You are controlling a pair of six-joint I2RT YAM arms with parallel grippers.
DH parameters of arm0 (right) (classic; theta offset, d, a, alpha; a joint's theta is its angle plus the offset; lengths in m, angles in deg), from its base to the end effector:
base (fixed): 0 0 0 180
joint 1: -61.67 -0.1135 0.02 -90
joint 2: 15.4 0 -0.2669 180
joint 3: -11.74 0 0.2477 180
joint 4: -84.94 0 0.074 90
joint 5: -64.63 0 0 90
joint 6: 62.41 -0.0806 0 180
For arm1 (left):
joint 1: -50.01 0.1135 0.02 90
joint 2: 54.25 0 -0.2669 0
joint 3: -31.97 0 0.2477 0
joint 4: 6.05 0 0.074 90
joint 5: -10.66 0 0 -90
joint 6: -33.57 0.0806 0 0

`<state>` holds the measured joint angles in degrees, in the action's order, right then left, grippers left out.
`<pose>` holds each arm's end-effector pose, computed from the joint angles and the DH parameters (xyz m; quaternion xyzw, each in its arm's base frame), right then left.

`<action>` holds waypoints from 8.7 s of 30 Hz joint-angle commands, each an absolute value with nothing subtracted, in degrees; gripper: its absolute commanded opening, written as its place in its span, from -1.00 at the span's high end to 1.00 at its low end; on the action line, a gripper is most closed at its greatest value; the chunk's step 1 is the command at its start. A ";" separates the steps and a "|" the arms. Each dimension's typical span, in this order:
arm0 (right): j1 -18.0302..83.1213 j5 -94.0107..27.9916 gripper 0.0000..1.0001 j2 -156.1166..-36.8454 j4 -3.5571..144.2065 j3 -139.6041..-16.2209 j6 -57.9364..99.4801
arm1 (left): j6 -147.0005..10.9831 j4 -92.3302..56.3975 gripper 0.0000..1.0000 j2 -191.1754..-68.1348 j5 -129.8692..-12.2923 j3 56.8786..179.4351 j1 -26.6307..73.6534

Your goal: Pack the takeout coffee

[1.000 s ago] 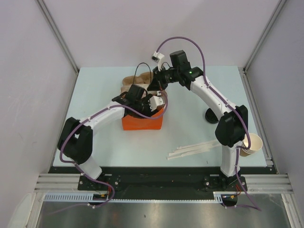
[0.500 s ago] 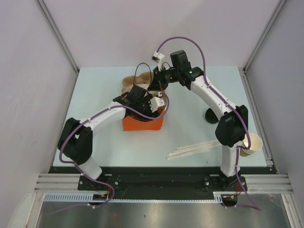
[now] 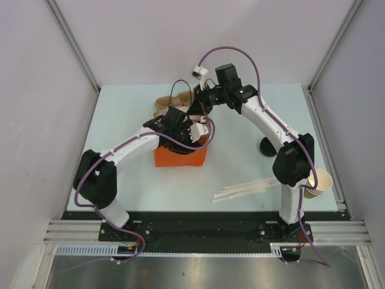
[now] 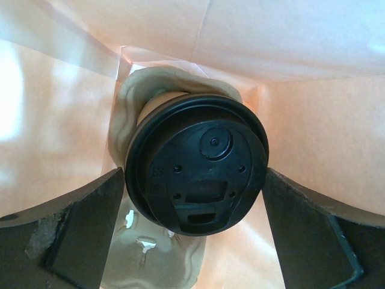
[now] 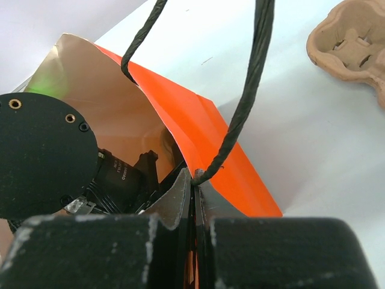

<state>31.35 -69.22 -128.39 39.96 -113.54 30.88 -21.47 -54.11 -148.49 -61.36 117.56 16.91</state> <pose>0.3840 0.2892 0.3406 -0.4068 0.7275 0.4225 0.3560 0.2941 -0.2214 0.2165 0.5667 0.7592 -0.1451 0.2853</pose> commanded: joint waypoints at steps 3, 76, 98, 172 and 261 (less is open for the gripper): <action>30.82 -64.58 1.00 -128.34 37.26 -113.64 32.68 | -20.31 -52.41 -0.99 -143.55 -62.29 120.96 16.35; 28.71 -62.55 0.71 -125.00 39.37 -113.81 37.17 | -39.55 -62.52 -0.89 -134.67 -57.46 141.00 28.74; 29.85 -62.72 -0.41 -124.21 39.02 -122.76 34.97 | -53.97 -57.51 -0.99 -135.99 -56.23 147.15 39.02; 7.88 -45.41 0.50 -95.73 36.64 -48.16 75.31 | -62.84 -49.07 -0.99 -123.51 -45.68 117.09 55.90; 30.21 -54.98 1.00 -113.30 58.77 -132.08 27.61 | -61.88 -45.47 -0.99 -125.35 -40.67 119.46 58.27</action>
